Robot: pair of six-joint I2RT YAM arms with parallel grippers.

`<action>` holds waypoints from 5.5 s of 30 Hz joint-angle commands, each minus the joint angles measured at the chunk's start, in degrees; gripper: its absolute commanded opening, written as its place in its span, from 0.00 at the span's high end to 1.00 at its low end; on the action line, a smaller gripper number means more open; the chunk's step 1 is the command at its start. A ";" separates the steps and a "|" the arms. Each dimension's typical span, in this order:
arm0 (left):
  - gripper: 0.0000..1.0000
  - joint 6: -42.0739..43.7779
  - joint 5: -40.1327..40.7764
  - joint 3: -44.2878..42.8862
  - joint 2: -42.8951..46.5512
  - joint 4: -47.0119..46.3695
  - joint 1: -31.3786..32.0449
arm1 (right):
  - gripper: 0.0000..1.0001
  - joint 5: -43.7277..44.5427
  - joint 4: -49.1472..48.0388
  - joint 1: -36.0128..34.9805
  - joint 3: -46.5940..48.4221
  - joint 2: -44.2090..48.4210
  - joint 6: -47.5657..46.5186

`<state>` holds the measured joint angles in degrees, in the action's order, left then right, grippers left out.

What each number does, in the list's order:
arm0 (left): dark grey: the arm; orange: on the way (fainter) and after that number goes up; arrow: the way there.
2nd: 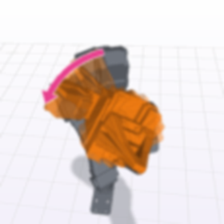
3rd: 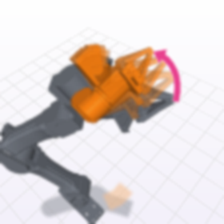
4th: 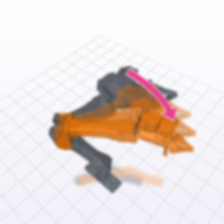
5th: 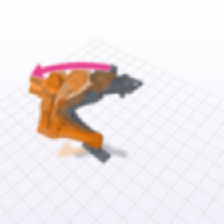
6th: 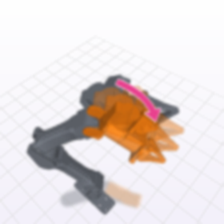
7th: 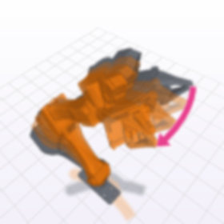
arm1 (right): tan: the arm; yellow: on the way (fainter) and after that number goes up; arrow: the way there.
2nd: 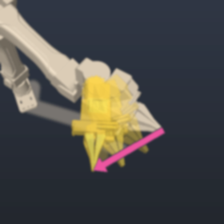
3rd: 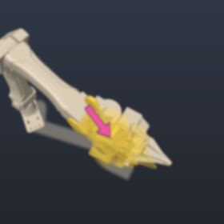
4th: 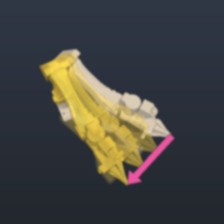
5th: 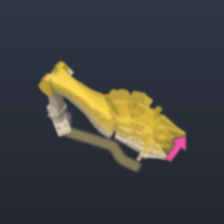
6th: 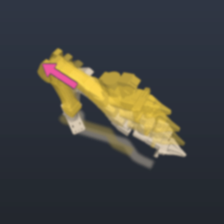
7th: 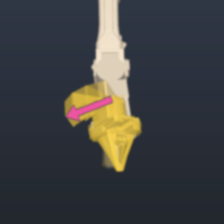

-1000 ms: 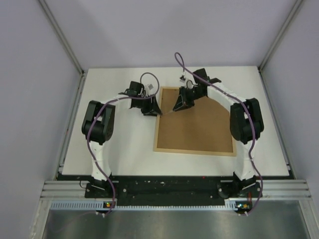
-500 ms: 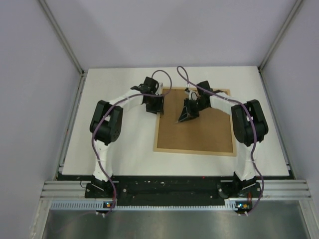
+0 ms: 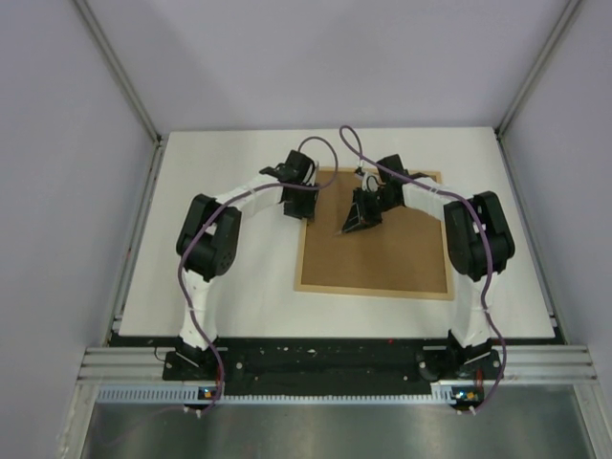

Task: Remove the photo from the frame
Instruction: Adjust the photo frame item on the photo frame, then move the photo frame to the center of the board, then release the photo frame item from the photo frame.

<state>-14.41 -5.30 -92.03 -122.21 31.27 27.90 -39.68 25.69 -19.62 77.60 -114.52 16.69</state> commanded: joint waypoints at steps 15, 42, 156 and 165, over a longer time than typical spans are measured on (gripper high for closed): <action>0.46 2.55 2.84 6.87 3.57 2.66 2.07 | 1.00 6.72 -1.61 0.81 0.53 -0.79 -0.78; 1.00 -3.15 -2.67 12.73 6.98 -5.32 -2.05 | 1.00 6.72 -1.61 0.81 0.36 -3.60 -1.57; 0.69 -1.49 -26.87 14.60 8.67 -9.38 -10.76 | 1.00 -11.20 5.33 6.79 30.77 -18.19 6.77; 0.69 -6.15 -30.55 9.51 1.02 -13.33 -10.59 | 1.00 -15.86 3.14 5.73 28.74 -22.67 9.68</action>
<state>-18.31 -32.64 -79.66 -118.10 20.45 16.88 -51.81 30.61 -13.13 107.13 -134.76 24.53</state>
